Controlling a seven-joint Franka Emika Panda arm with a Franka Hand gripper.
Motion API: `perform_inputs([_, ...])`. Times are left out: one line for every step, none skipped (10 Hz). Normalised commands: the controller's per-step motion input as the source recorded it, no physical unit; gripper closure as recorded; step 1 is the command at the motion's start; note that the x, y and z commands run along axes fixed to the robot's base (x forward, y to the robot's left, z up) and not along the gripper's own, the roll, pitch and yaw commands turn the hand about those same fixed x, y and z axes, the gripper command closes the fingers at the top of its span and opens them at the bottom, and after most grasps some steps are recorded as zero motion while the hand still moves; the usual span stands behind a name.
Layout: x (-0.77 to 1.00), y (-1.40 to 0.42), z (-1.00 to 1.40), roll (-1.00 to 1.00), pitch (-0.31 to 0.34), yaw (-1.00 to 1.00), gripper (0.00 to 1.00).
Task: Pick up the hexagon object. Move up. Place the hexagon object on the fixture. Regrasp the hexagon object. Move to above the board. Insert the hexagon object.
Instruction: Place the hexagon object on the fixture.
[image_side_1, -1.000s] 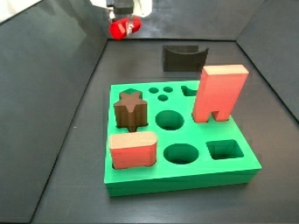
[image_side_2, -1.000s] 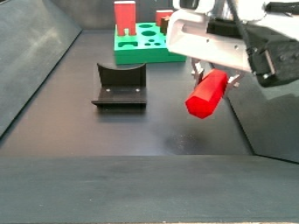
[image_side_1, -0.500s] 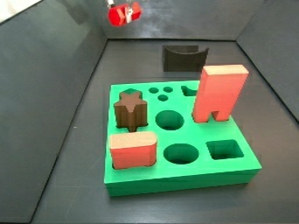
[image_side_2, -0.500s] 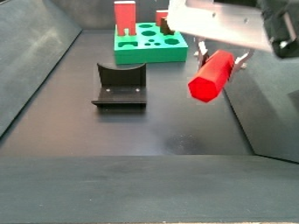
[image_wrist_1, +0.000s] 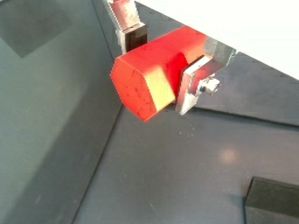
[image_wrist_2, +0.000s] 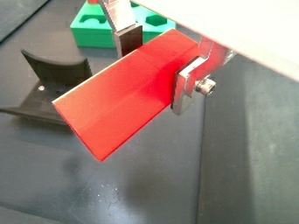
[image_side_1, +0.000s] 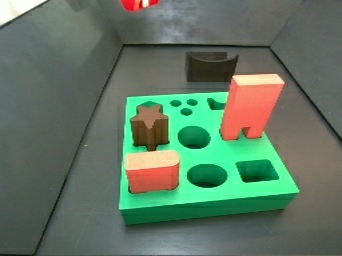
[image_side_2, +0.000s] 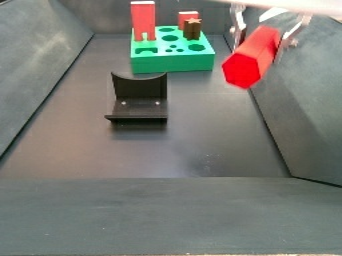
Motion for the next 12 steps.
perform_inputs([0.00, 0.00, 0.23, 0.10, 0.099, 0.02, 1.00])
perform_inputs([1.00, -0.54, 0.06, 0.00, -0.071, 1.00, 1.00])
perform_inputs([1.00, -0.52, 0.04, 0.00, -0.067, 1.00, 1.00])
perform_inputs([1.00, -0.48, 0.04, -0.02, -0.070, 1.00, 1.00])
perform_inputs([1.00, -0.46, 0.04, -0.03, -0.070, 1.00, 1.00])
perform_inputs([1.00, -0.43, 0.03, -0.06, -0.064, 0.86, 1.00])
perform_inputs([1.00, -0.41, 0.03, -0.07, -0.048, 0.63, 1.00])
perform_inputs([1.00, -0.38, 0.02, -0.08, -0.026, 0.37, 1.00])
perform_inputs([1.00, -0.36, 0.02, -0.09, -0.014, 0.27, 1.00])
perform_inputs([1.00, -0.33, 0.02, -0.09, 0.008, 0.15, 1.00])
perform_inputs([1.00, -0.31, 0.01, -0.09, 0.024, 0.09, 1.00])
perform_inputs([1.00, -0.28, 0.01, -0.09, 0.046, 0.04, 1.00])
